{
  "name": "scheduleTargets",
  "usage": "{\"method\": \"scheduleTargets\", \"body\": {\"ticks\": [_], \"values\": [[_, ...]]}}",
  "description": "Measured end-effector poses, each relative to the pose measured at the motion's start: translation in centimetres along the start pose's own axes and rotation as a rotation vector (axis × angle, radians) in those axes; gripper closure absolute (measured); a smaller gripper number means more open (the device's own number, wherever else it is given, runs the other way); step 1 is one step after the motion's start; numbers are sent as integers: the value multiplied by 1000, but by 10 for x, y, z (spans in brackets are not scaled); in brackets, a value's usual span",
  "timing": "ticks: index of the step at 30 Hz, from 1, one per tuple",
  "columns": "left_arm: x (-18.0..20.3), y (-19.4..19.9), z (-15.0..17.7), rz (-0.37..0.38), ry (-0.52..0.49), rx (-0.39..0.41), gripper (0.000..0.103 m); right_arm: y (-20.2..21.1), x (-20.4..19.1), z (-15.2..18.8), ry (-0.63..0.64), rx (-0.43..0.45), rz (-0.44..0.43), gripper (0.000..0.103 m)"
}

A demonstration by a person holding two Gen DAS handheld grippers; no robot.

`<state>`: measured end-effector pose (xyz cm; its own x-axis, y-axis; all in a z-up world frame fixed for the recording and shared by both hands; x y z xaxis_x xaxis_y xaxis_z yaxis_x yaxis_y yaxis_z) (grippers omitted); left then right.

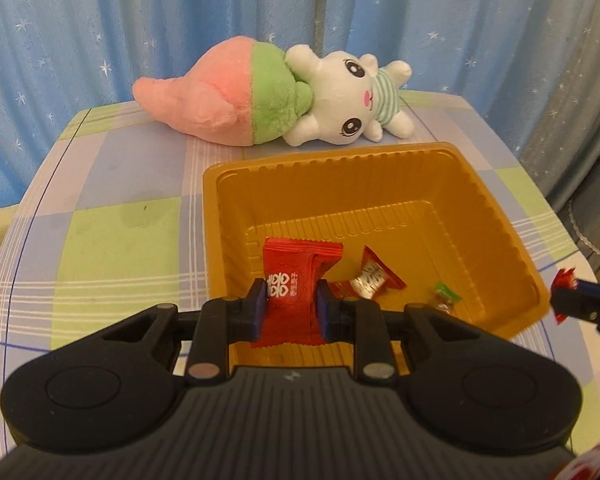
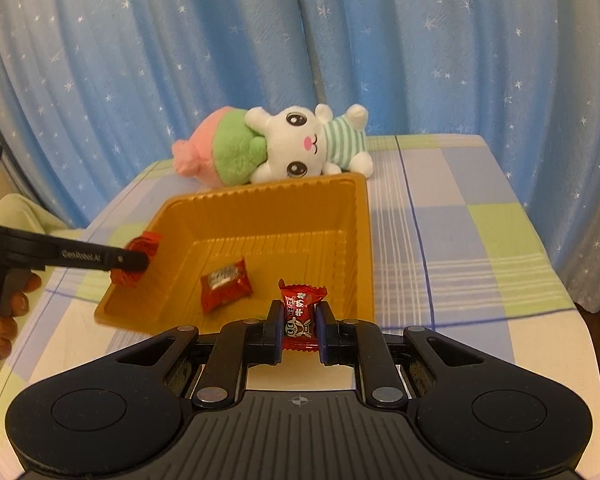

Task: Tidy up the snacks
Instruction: 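Carry both candies over the orange tray and open both grippers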

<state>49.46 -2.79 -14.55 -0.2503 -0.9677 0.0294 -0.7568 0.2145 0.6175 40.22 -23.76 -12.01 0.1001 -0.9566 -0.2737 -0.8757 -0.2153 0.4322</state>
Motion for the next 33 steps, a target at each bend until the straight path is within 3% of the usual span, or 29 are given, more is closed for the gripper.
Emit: {"method": "scheduleTargets", "body": {"ticks": [9, 19, 33], "values": [[3, -32, -4, -4, -25, -28, 80, -25, 9, -19, -9, 19, 6, 86], [8, -58, -11, -6, -61, -40, 80, -34, 15, -17, -27, 9, 12, 86], [5, -56, -12, 8, -32, -41, 79, -38, 22, -17, -38, 3, 17, 86]]}}
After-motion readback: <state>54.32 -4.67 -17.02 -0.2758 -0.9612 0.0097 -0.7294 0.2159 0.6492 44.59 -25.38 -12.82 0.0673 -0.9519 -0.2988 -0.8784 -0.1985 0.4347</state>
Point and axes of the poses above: each gripper's, at about its wrist camera, not at the fingertips, and y roughly against the way its jaws point, x to its right, z to its underside, the point moved 10 cm from there along -y, roughly the way its jaws point, and after that the axes turned 15 degrees about x, right-handed, at the moved point
